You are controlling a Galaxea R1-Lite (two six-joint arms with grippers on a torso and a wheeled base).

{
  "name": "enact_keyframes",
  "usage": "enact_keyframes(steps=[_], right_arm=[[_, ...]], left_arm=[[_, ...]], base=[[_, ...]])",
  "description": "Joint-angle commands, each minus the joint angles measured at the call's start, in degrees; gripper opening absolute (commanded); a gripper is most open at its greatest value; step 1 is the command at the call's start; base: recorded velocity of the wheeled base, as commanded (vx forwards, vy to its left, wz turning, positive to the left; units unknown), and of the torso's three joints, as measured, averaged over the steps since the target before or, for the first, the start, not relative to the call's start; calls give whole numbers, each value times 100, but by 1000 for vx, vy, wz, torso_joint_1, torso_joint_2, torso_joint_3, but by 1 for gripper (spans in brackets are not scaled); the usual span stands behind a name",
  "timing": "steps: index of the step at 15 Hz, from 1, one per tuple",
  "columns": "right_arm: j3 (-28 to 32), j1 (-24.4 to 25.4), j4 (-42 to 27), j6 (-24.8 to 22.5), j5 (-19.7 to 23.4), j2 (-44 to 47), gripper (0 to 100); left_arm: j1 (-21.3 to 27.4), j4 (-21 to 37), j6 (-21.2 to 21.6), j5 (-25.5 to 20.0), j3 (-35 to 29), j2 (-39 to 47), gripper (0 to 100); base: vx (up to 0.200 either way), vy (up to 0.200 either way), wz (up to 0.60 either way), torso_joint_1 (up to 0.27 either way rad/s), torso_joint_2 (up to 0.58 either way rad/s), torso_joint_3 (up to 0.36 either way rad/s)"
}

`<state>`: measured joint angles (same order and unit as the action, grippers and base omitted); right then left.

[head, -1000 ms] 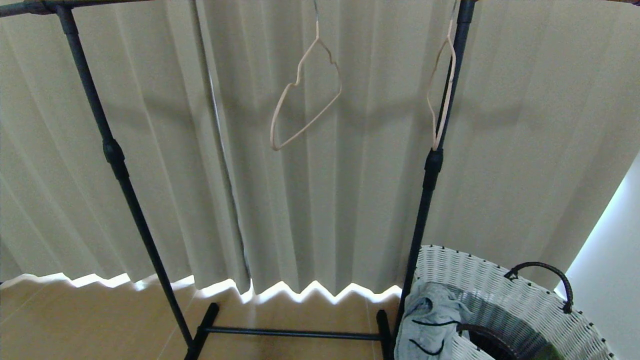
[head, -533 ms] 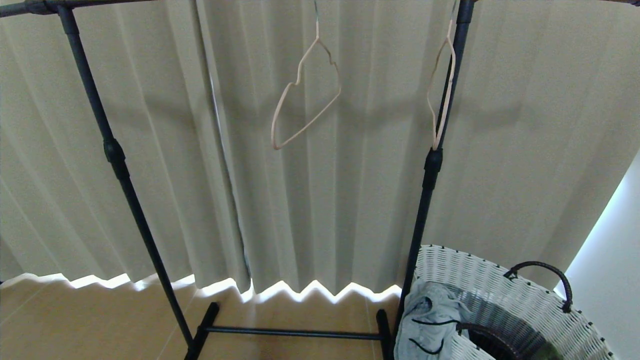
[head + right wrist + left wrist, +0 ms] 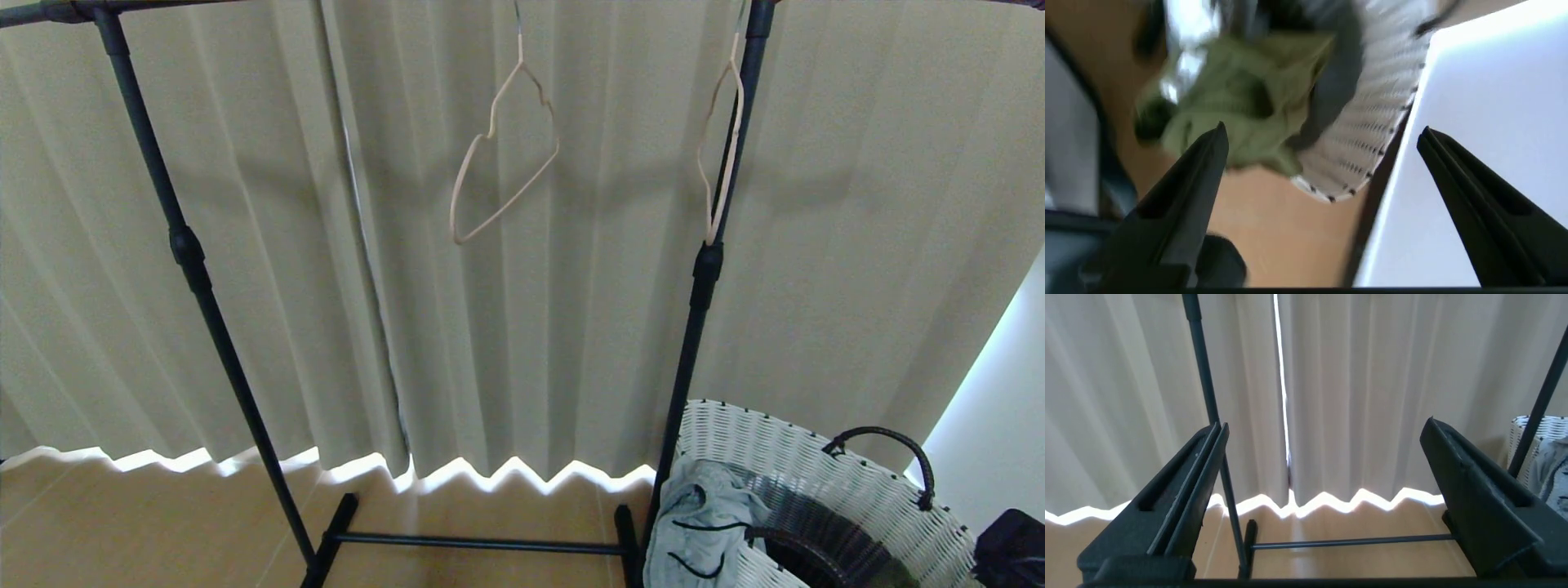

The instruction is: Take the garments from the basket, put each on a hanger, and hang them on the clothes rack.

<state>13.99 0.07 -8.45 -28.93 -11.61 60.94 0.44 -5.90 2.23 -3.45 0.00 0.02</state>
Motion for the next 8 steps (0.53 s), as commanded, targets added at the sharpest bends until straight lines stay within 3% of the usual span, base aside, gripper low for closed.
enact_keyframes(steps=[1,8], right_arm=[[-2,-7,115,-227,-26,1298,100],[-46,-86,1029,-465,-17,2176,100]], left_arm=[[0,-8,-3,2,0,-2,100],[0,1,-12,11,0,-2,100]], base=[[0,0,0,0,0,0],[0,0,0,0,0,0]])
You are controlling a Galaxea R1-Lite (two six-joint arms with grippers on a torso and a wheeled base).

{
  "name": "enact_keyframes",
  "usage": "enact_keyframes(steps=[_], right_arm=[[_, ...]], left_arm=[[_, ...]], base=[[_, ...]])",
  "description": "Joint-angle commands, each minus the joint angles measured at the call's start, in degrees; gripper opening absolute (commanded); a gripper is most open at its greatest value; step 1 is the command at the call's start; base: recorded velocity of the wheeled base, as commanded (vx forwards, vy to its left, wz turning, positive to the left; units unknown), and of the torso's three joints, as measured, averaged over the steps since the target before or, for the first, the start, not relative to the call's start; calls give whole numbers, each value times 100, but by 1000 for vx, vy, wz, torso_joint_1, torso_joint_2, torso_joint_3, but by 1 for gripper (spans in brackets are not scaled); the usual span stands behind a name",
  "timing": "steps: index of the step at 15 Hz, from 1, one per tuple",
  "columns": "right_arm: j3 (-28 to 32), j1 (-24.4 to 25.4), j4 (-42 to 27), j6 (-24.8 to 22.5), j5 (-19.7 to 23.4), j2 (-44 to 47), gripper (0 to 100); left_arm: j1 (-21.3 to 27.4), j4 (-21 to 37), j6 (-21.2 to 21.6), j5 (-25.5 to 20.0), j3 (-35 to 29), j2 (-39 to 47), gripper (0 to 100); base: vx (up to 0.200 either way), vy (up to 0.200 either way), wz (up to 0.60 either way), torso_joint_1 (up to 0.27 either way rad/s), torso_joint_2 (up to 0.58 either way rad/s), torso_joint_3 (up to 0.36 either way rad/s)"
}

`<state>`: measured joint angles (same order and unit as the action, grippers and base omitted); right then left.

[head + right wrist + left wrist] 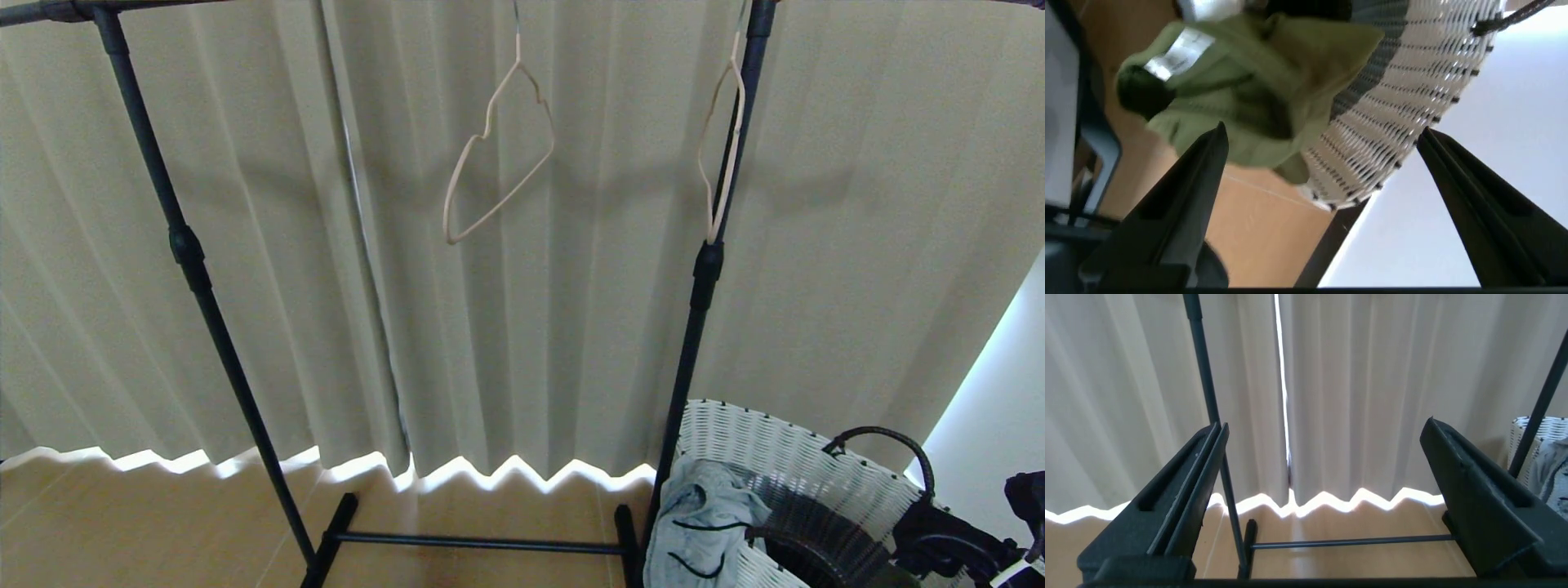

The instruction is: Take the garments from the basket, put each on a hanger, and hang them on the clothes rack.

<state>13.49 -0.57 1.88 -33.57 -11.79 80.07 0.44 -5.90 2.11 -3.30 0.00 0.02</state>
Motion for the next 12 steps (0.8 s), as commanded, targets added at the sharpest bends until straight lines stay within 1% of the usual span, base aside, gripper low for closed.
enact_keyframes(steps=[1,2,4,5,8,10,11,12], right_arm=[[39,-285,234,-9,1,615,100],[-14,-347,515,0,27,1011,100],[-101,-347,1069,0,36,1389,100],[-93,-347,1227,-9,36,1485,100],[-66,-470,1350,0,36,1547,100],[-31,-646,1412,0,54,1547,100],[-49,-663,1596,9,63,1565,0],[-58,-681,1781,9,107,1582,0]], left_arm=[[0,1,0,-4,0,-2,100],[0,1,0,-4,0,-2,100],[0,1,0,-4,0,-2,100],[0,-8,0,-4,0,-2,100],[0,-8,0,-4,0,-2,100],[0,1,9,-4,0,-2,100],[0,-8,9,-4,0,-2,100],[0,-8,9,-4,0,-2,100]], base=[[0,0,0,0,0,0],[0,0,0,0,0,0],[0,0,0,0,0,0],[0,0,0,0,0,0],[0,0,0,0,0,0],[0,0,0,0,0,0],[0,0,0,0,0,0],[0,0,0,0,0,0]])
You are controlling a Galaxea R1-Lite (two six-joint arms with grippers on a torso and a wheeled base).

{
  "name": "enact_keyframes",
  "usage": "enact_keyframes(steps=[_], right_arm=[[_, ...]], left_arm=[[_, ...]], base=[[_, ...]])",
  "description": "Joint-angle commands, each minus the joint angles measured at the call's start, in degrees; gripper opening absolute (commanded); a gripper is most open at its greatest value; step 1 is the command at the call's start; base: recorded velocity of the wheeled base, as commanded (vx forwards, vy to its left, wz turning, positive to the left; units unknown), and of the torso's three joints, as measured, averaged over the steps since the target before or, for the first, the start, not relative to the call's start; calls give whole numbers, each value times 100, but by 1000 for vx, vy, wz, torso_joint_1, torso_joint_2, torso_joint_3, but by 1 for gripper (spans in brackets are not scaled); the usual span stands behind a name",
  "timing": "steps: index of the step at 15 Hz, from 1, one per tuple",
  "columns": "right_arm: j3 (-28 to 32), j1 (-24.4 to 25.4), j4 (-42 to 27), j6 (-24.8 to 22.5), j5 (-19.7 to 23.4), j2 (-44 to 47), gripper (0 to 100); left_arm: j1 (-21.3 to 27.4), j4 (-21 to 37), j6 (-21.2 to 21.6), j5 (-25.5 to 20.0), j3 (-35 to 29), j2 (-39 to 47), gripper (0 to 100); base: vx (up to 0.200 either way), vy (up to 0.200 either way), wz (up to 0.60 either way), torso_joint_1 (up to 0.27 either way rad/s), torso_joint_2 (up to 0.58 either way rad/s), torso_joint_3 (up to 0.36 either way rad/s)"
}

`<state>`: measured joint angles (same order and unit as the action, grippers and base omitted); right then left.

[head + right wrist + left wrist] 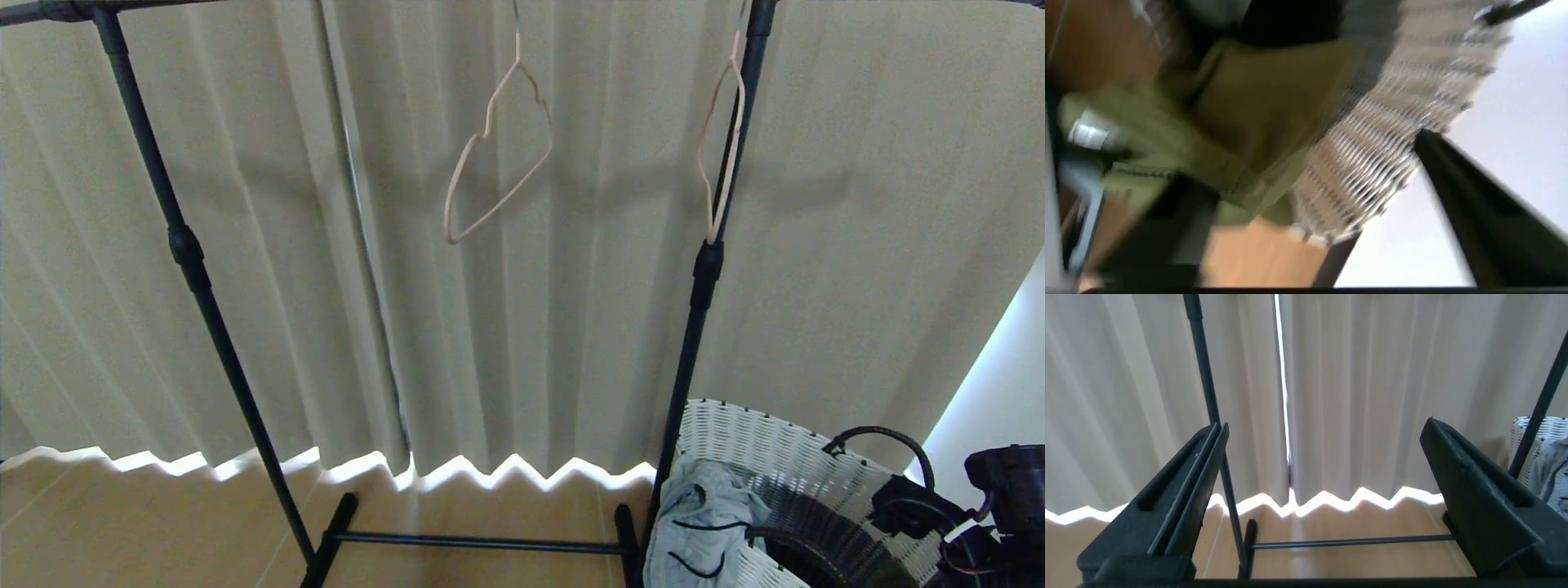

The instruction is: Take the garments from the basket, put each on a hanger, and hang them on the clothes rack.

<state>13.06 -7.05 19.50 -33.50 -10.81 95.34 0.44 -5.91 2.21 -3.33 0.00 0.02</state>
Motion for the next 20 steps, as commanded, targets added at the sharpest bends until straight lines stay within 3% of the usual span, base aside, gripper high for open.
enact_keyframes(steps=[1,6,8,9,14,20], right_arm=[[-14,-34,141,1,150,63,0],[-58,-95,168,28,431,-271,0],[-286,-192,159,28,589,-1026,0],[-383,-262,89,63,668,-1941,0],[-154,-297,97,863,695,-4305,0],[127,-289,71,977,686,-5061,0]], left_arm=[[0,-6,-1,-1,0,-2,100],[0,2,-1,-10,0,-2,100],[0,-6,-1,-10,0,-2,100],[0,2,8,-10,0,-2,100],[0,2,-1,-10,0,-2,100],[0,2,17,-10,0,-2,100]], base=[[0,0,0,0,0,0],[0,0,0,0,0,0],[0,0,0,0,0,0],[0,0,0,0,0,0],[0,0,0,0,0,0],[-33,0,0,0,0,1]])
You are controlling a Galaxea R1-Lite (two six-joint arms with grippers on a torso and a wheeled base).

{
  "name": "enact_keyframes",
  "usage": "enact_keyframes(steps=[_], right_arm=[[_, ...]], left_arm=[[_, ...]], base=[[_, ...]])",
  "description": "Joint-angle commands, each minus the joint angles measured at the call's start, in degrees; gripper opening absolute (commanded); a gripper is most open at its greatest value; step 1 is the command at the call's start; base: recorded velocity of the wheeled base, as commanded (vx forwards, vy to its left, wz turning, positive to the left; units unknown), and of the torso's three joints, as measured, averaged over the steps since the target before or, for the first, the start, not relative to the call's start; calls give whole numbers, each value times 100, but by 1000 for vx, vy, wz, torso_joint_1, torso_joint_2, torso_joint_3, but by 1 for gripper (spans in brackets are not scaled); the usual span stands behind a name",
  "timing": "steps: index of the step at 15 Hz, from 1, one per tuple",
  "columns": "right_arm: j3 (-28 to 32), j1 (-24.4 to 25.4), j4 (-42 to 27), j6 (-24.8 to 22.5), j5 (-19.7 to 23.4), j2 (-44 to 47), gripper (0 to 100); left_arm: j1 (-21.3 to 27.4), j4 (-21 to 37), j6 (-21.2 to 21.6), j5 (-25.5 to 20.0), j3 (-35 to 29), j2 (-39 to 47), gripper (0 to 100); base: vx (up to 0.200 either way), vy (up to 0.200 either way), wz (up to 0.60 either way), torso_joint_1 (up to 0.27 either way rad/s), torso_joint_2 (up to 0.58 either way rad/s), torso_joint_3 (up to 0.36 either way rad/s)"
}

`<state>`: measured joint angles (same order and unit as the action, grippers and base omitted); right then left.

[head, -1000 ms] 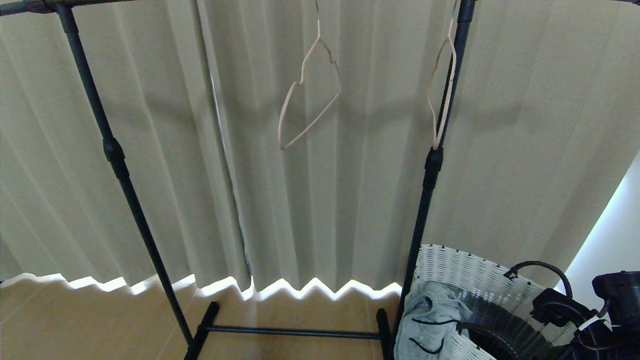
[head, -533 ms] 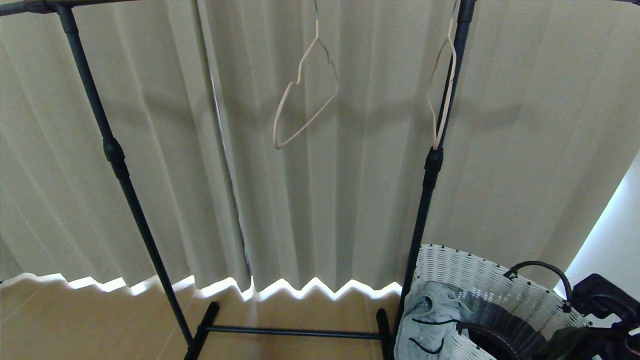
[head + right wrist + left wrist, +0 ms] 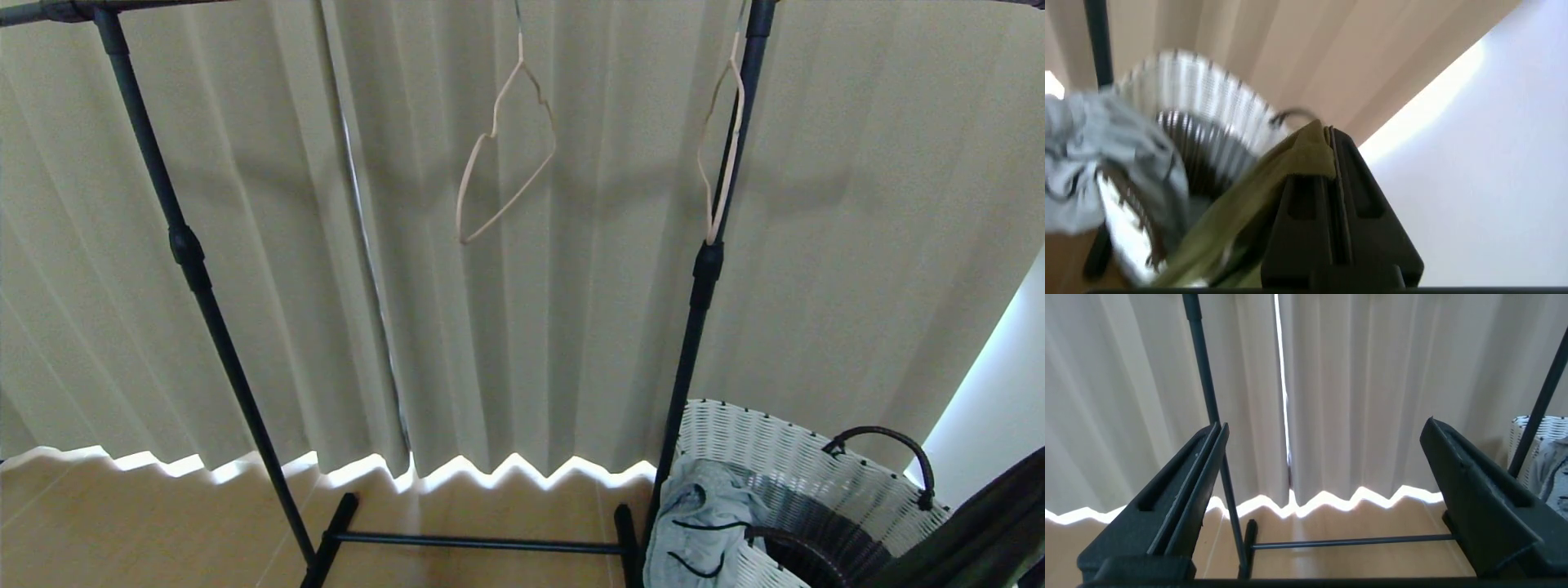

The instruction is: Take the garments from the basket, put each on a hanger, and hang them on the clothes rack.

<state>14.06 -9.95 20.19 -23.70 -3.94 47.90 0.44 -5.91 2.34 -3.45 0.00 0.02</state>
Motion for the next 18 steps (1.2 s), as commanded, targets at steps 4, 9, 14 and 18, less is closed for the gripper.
enact_keyframes(steps=[4,9,14,18], right_arm=[[45,2,3,-3,-11,-325,0],[36,2,3,-3,-19,-378,0],[18,2,3,-3,-19,-386,0],[53,2,-155,-12,-19,-386,0]], left_arm=[[0,-6,-14,11,0,-2,100],[0,-6,-23,11,0,-2,100],[0,-6,-23,11,0,-2,100],[0,2,-14,29,0,-2,100]], base=[[-200,0,0,5,4,4],[-160,0,0,0,2,3],[0,0,0,0,0,0],[0,200,0,2,2,0]])
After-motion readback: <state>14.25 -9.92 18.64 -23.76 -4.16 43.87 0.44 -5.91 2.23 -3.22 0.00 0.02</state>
